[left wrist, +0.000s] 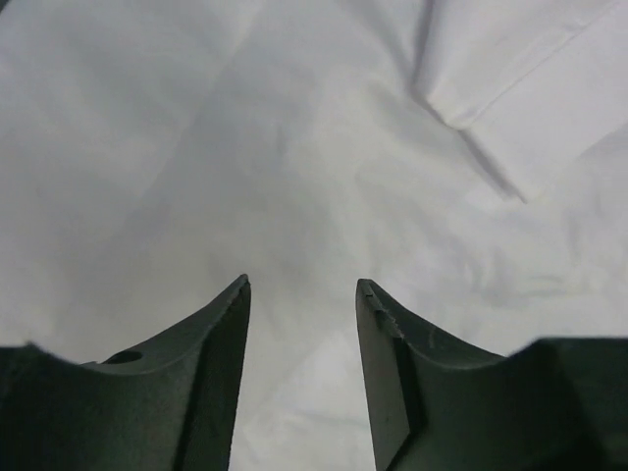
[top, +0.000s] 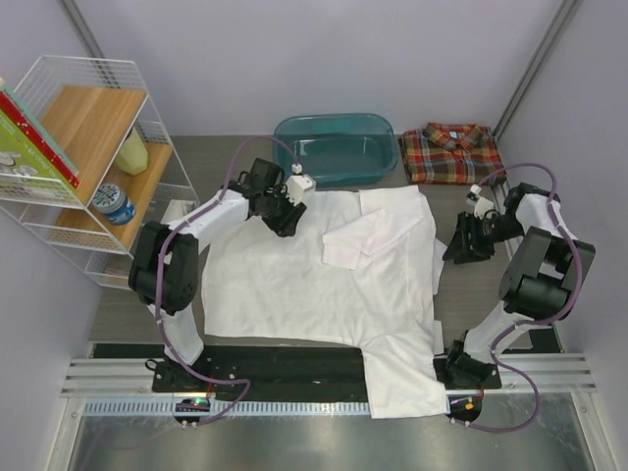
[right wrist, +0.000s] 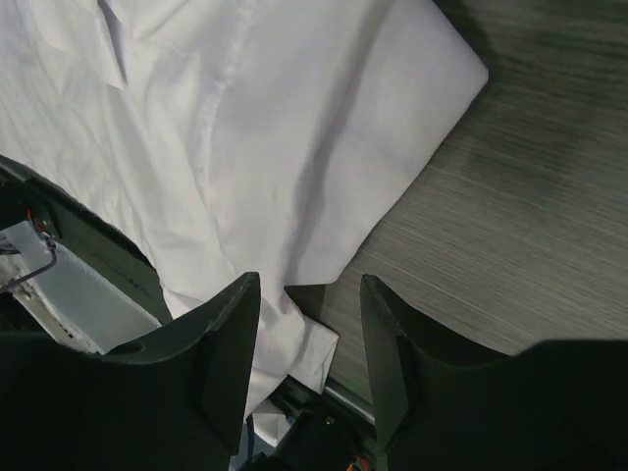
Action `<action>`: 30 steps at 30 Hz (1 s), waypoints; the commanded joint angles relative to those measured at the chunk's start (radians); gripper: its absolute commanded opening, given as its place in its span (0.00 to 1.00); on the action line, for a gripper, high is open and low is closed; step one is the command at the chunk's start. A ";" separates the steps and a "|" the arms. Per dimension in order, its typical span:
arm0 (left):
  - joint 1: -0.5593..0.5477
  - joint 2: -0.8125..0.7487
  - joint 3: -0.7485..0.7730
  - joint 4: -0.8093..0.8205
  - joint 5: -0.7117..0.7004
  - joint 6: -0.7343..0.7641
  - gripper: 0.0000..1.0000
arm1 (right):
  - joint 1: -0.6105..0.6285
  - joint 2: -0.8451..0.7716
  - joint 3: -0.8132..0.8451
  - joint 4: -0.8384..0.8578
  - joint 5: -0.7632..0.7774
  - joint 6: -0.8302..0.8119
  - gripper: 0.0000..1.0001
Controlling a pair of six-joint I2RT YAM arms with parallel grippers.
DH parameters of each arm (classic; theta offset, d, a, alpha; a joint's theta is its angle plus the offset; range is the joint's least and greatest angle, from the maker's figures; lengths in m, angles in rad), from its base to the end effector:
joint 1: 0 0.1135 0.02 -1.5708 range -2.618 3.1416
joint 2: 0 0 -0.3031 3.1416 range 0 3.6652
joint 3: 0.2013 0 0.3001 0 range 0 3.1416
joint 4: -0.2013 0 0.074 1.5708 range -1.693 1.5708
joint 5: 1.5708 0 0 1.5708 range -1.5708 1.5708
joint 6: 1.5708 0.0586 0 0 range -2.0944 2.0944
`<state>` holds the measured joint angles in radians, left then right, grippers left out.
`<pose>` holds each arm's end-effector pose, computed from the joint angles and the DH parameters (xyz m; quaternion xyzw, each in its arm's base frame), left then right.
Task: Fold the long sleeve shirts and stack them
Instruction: Flatten the shirt out
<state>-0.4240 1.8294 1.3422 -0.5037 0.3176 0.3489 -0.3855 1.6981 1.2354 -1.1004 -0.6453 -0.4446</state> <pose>0.4085 -0.2045 0.2134 0.3985 0.8594 -0.1620 0.2764 0.3369 -0.0987 0.2158 -0.0292 0.9479 0.2887 0.1312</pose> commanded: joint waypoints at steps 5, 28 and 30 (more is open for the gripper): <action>-0.159 -0.117 -0.037 -0.064 0.114 0.048 0.54 | -0.029 0.067 -0.128 0.004 0.061 0.000 0.48; -0.141 -0.199 -0.175 -0.050 -0.011 0.105 0.52 | -0.104 0.469 -0.065 -0.188 -0.188 -0.215 0.30; -0.136 -0.188 -0.178 -0.058 -0.028 0.110 0.52 | -0.107 0.454 -0.067 -0.194 -0.194 -0.233 0.20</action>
<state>-0.5747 1.6554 1.1706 -0.5667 0.3199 0.4320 -0.4942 2.1365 1.1599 -1.2587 -0.8249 -0.6411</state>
